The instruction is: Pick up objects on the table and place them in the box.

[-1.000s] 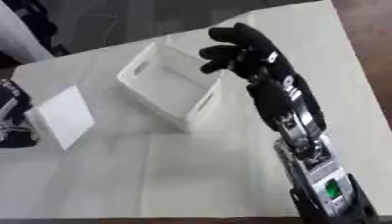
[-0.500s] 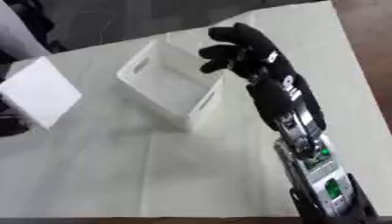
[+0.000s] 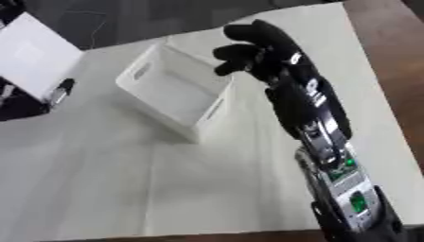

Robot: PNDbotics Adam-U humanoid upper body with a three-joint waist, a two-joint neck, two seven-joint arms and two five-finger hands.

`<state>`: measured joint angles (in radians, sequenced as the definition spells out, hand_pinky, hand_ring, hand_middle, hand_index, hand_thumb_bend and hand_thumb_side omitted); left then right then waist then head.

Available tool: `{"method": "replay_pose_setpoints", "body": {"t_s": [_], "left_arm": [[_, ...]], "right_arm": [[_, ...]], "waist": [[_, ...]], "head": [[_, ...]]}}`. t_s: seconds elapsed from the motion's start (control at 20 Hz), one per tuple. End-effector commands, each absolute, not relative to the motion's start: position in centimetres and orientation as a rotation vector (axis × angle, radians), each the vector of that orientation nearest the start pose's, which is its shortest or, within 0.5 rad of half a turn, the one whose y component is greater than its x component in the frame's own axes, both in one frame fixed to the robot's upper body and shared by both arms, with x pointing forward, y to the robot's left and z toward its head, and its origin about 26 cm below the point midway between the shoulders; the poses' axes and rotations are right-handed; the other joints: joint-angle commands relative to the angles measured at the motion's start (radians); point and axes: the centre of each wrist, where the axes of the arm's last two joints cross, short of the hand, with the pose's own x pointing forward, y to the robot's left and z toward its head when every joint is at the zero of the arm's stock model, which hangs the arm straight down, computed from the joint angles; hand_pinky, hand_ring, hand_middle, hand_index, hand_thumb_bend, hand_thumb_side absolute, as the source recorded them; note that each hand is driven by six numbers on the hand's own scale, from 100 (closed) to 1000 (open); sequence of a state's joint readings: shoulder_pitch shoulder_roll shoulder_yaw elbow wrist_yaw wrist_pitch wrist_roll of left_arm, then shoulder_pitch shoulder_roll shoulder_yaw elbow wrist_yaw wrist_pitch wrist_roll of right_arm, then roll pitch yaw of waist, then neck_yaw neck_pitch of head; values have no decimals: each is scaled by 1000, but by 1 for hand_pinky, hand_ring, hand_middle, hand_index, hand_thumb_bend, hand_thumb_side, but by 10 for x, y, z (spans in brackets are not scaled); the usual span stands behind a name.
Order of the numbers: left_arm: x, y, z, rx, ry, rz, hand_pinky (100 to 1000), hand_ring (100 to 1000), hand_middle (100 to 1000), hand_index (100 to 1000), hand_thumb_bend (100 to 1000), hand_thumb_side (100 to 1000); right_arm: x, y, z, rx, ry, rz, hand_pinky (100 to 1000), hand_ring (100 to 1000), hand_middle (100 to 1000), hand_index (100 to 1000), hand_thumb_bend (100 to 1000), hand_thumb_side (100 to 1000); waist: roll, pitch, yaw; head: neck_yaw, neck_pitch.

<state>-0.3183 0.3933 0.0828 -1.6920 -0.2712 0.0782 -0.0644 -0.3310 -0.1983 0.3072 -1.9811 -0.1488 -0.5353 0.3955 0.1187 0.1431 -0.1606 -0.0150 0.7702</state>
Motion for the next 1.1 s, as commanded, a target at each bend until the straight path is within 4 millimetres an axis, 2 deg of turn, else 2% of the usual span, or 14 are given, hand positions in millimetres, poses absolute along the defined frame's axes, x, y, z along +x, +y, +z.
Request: {"method": "replay_pose_setpoints", "body": {"t_s": [0.05,0.45,0.75,1.1], "left_arm": [[348,318,158,504,-1898,-492,100,100,100,198,100,100],[367,327,170,506,-1889,-535,100,100,100,199,100,100],[380,336,177,542,-1863,-598,100,100,100,199,100,100],[388,337,178,579,-1834,-699,100,100,100,206,100,100]], "right_arm": [[288,-158,185,-788,3101,-1056,744,829,898,998,100,900],[288,-157,183,-815,3093,-1085,743,829,898,999,100,893],[286,-156,181,-840,3093,-1111,742,829,899,1000,100,889],[286,-155,180,-865,3079,-1147,742,830,899,1000,100,886]], "waist": [[-4,-11,-17],[25,-24,-96],[45,-35,-119],[64,-41,-147]], "head": [[11,0],[11,0],[18,0],[18,0]]}}
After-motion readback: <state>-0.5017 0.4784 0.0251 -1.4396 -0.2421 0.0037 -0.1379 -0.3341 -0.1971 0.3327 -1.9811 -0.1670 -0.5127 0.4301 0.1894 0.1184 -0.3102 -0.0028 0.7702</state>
